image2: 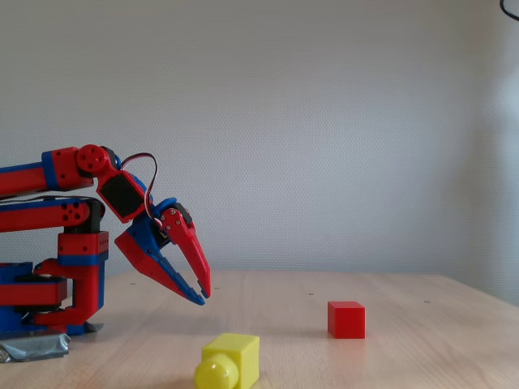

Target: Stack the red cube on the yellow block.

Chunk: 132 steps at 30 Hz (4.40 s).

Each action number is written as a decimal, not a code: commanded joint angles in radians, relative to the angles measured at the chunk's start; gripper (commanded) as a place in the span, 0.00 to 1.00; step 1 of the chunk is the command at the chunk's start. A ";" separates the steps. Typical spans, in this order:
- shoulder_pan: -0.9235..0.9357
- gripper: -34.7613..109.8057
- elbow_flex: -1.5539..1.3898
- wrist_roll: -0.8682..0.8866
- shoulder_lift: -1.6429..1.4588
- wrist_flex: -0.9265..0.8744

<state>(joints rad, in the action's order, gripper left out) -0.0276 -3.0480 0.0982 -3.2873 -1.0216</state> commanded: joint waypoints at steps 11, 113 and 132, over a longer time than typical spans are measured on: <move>-0.008 0.24 0.026 0.005 -0.018 -0.005; -0.124 0.59 1.905 0.112 2.146 -0.393; -0.118 0.43 1.850 0.114 2.194 -0.224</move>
<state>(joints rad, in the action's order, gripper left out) -0.1273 -1.2011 0.2025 -1.0324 -1.2609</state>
